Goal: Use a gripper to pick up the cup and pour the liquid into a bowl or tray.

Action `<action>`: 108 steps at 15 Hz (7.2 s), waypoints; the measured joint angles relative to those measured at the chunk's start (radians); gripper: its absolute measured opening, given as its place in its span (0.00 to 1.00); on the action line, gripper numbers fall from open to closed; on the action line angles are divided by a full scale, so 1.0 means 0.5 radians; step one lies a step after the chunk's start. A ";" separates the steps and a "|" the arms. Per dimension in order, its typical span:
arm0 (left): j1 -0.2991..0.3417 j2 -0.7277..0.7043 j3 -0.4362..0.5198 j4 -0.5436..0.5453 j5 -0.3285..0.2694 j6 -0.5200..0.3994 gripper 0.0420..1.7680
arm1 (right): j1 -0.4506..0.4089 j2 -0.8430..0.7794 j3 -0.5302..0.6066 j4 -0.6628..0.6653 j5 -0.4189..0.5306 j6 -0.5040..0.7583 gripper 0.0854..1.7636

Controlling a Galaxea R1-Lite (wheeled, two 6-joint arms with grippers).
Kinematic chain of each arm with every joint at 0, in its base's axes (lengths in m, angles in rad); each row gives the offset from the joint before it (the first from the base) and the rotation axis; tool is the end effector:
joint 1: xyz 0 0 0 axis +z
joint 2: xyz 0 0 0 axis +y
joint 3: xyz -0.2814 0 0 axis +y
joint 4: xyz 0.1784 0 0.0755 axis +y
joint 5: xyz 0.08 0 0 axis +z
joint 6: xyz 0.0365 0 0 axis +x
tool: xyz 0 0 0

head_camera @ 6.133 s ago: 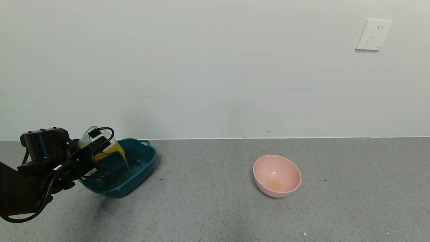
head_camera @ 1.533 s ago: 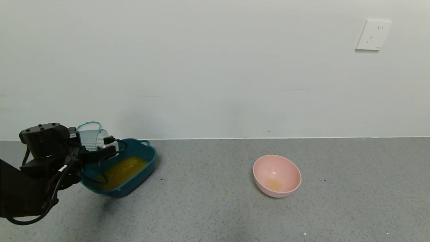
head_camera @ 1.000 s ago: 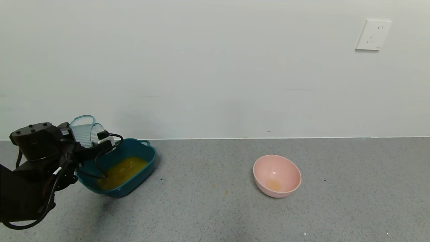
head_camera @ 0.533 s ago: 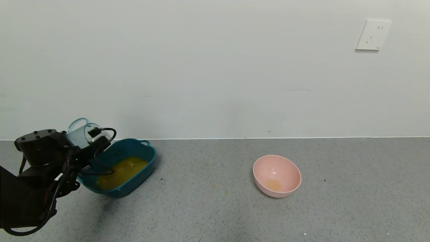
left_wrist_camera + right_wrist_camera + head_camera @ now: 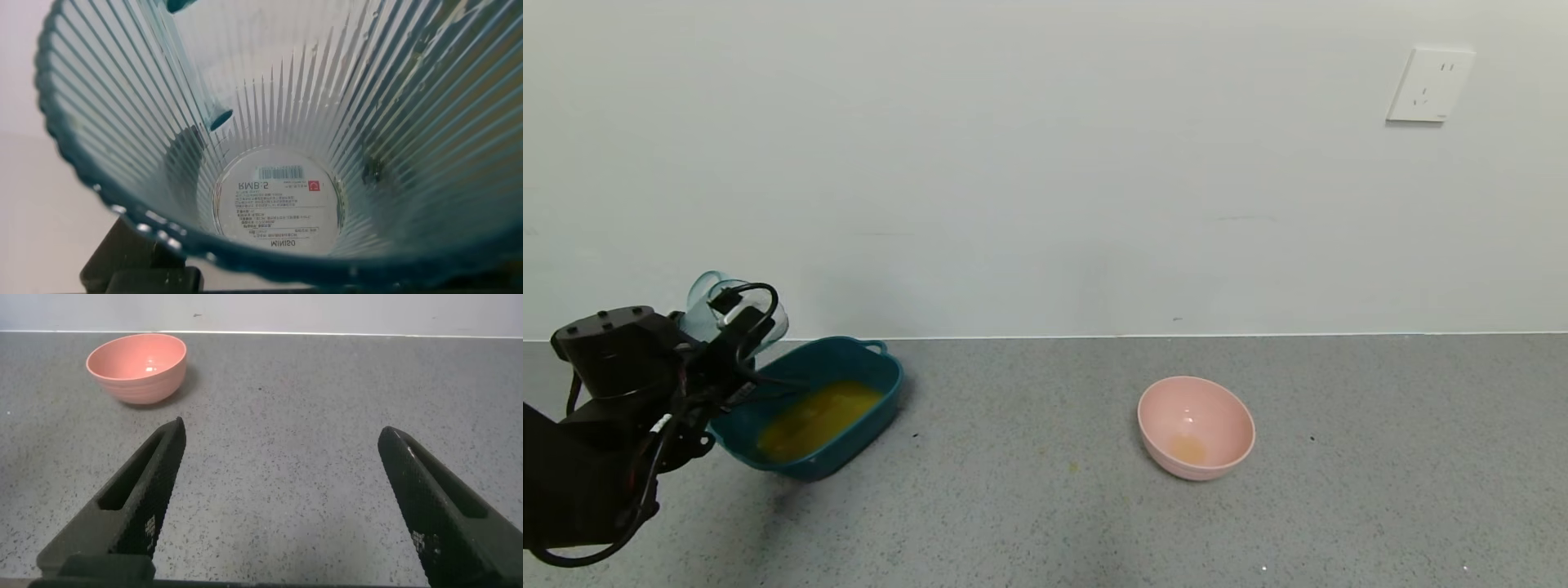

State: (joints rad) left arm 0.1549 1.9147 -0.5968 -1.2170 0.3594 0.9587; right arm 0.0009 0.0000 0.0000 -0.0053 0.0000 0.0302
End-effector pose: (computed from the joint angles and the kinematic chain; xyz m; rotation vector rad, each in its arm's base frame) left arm 0.3203 0.0630 0.0996 0.9464 0.3400 0.4253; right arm 0.0135 0.0000 0.0761 0.0302 -0.0053 0.0010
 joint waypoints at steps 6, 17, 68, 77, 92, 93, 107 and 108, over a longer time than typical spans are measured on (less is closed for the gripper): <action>0.010 -0.057 -0.025 0.006 -0.085 -0.326 0.73 | 0.000 0.000 0.000 0.000 0.000 -0.001 0.97; -0.085 -0.391 -0.216 0.954 -0.645 -1.235 0.73 | 0.001 0.000 0.000 0.000 -0.001 -0.001 0.97; -1.436 0.974 -0.813 0.237 0.108 -2.276 0.73 | 0.000 0.000 0.000 0.000 0.000 -0.002 0.97; -1.453 1.020 -0.804 0.179 0.132 -2.271 0.73 | 0.000 0.000 0.000 0.000 0.000 -0.001 0.97; -1.469 1.063 -0.804 0.142 0.192 -2.261 0.87 | 0.000 0.000 0.000 0.000 0.000 0.000 0.97; -1.470 1.061 -0.802 0.145 0.192 -2.261 0.88 | 0.000 0.000 0.000 0.000 0.000 0.000 0.97; -1.527 0.469 -0.508 0.769 0.160 -2.263 0.96 | -0.001 0.000 0.000 0.000 -0.001 -0.001 0.97; -1.534 0.369 -0.474 0.861 0.156 -2.264 0.96 | 0.000 0.000 0.000 0.000 0.000 -0.001 0.97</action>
State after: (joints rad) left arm -0.6123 2.0994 -0.8336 -0.7864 0.4372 -0.1732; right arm 0.0009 0.0000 0.0000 -0.0053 0.0000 0.0298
